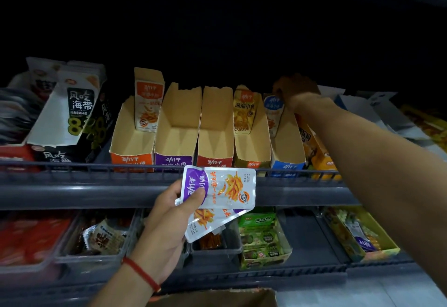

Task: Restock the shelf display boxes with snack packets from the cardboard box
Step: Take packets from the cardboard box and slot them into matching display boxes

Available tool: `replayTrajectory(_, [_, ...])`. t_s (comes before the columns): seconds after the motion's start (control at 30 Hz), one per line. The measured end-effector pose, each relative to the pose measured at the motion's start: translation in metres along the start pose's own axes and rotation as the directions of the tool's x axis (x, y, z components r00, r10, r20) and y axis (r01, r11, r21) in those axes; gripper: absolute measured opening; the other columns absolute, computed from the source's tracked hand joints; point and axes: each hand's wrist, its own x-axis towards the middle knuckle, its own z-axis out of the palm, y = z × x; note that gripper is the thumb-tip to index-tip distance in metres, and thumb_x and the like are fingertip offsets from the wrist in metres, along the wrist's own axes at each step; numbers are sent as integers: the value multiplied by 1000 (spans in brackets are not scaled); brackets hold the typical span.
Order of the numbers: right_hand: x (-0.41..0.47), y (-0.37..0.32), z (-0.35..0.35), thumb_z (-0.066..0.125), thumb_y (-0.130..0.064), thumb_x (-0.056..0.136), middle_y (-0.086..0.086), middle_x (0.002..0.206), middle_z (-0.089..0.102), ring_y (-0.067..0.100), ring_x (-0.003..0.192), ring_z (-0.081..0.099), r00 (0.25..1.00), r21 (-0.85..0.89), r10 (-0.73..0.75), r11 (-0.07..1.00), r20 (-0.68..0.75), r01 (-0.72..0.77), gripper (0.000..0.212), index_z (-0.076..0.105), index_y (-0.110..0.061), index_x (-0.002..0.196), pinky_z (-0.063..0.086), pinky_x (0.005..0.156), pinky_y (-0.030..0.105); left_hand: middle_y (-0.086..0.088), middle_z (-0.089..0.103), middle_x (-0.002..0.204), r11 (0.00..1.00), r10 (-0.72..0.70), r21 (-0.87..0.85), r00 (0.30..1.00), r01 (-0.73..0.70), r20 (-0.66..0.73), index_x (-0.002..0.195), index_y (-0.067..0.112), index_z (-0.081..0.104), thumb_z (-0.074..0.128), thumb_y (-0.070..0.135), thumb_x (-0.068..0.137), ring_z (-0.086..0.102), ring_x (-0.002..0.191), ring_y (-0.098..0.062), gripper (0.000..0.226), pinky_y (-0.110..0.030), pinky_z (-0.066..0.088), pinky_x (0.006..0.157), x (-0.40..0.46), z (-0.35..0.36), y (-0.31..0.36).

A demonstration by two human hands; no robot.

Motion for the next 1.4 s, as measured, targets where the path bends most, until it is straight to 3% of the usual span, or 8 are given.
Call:
replayTrajectory(0.47, [-6, 0, 6, 59, -16, 100, 21, 131, 57, 39, 119, 56, 997, -3, 21, 1000, -74, -21, 32, 56, -7, 130, 50, 94, 46, -1, 79, 95, 999, 25, -43, 1000, -25, 1, 110, 24, 69, 63, 14, 96, 77, 85, -19, 18, -38, 58, 74, 1, -3, -1])
replayTrajectory(0.67, [-70, -23, -31, 56, -22, 101, 2, 107, 66, 11, 91, 60, 949, 403, -126, 883, -288, 240, 22, 64, -15, 121, 50, 76, 22, -4, 78, 106, 992, 115, -57, 993, -115, 1, 117, 21, 68, 60, 13, 98, 75, 97, -23, 22, -40, 59, 82, -4, -6, 1])
replayTrajectory(0.77, [-120, -51, -55, 56, -36, 100, -12, 102, 64, 0, 90, 58, 931, 535, -342, 767, -124, 353, 19, 67, -26, 113, 39, 71, 6, -5, 77, 108, 986, 159, -55, 987, -159, 3, 119, 20, 67, 60, 14, 97, 75, 98, -25, 23, -43, 60, 83, -8, -8, 3])
replayTrajectory(0.87, [-158, -76, -62, 59, -48, 96, -16, 110, 63, -3, 95, 60, 867, 602, -497, 685, -26, 411, 35, 63, -27, 124, 47, 73, 10, -6, 78, 101, 981, 192, 14, 981, -192, 37, 113, 19, 69, 64, 12, 95, 76, 91, -24, 20, -37, 64, 76, -14, -12, 6])
replayTrajectory(1.0, [-183, -104, -63, 68, -32, 96, -23, 119, 56, -5, 100, 59, 765, 719, -636, 577, 98, 387, 63, 38, -35, 152, 54, 74, 15, 0, 78, 97, 916, 257, 279, 956, -287, 139, 108, 22, 73, 71, 18, 93, 75, 89, -19, 16, -40, 62, 83, -21, -21, 6])
replayTrajectory(1.13, [-182, -112, -71, 65, -14, 97, -15, 104, 61, 1, 89, 64, 669, 768, -712, 545, 214, 335, 70, 32, -38, 155, 56, 76, 21, 2, 77, 87, 899, 318, 298, 946, -320, 57, 93, 23, 75, 74, 21, 90, 71, 75, -14, 4, -29, 58, 68, -24, -33, 8])
replayTrajectory(1.27, [-156, -109, -90, 68, -16, 93, -11, 115, 61, 4, 99, 67, 831, 782, -534, 581, 157, 225, 50, 51, -34, 137, 61, 83, 30, -7, 78, 92, 966, 255, 72, 959, -248, -125, 95, 24, 73, 76, 17, 86, 74, 80, -22, 12, -41, 61, 71, -19, -50, 19])
replayTrajectory(1.4, [-107, -108, -94, 70, -21, 94, -6, 110, 69, 4, 96, 69, 984, 898, -163, 420, -64, 128, 25, 60, -26, 117, 60, 81, 26, -14, 77, 98, 966, 209, -99, 950, -237, -233, 101, 14, 71, 64, -4, 89, 74, 84, -28, 23, -40, 58, 73, -13, -66, 37])
